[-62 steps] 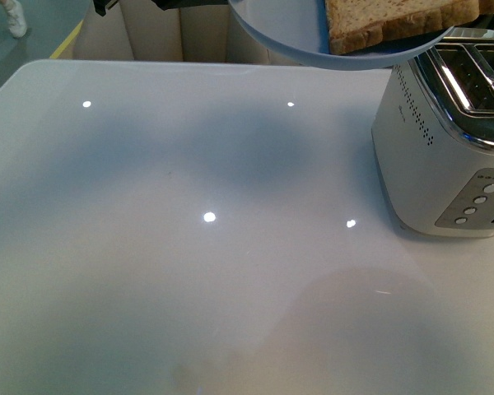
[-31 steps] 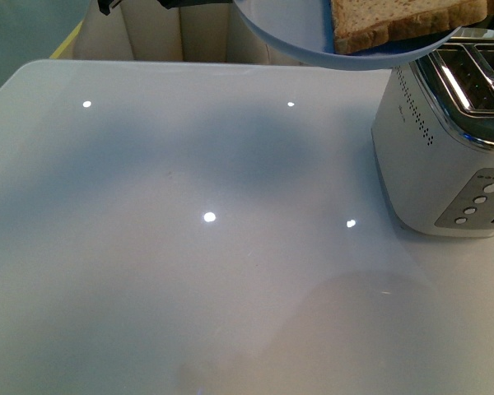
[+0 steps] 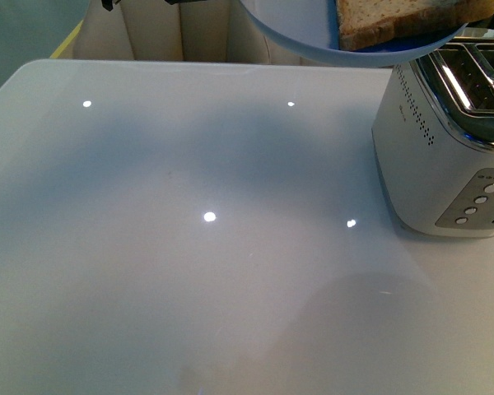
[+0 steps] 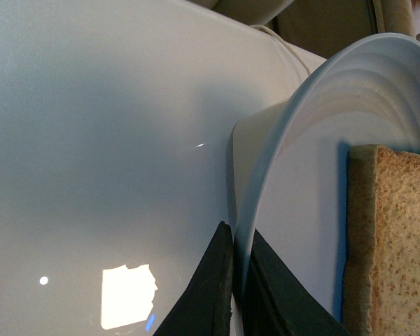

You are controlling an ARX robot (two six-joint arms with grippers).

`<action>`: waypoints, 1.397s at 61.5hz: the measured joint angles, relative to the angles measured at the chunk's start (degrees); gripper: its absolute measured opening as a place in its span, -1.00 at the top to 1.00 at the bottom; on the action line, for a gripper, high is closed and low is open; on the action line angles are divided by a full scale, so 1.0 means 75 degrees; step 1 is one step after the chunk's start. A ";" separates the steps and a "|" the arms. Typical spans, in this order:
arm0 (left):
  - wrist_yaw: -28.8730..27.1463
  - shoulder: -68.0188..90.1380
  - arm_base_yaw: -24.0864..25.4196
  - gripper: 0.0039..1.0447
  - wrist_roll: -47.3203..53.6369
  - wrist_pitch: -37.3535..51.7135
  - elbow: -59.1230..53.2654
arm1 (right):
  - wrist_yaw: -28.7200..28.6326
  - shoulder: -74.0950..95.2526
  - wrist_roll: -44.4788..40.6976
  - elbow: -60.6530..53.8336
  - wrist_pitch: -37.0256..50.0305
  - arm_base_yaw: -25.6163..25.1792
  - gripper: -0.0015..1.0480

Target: Left arm holds plate, right arm toasts bread

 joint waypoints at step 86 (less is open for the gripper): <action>-0.0012 0.0000 -0.0085 0.94 0.0003 -0.0035 0.0000 | 0.1810 -0.1204 -0.2366 0.2897 -0.2646 -0.0749 0.93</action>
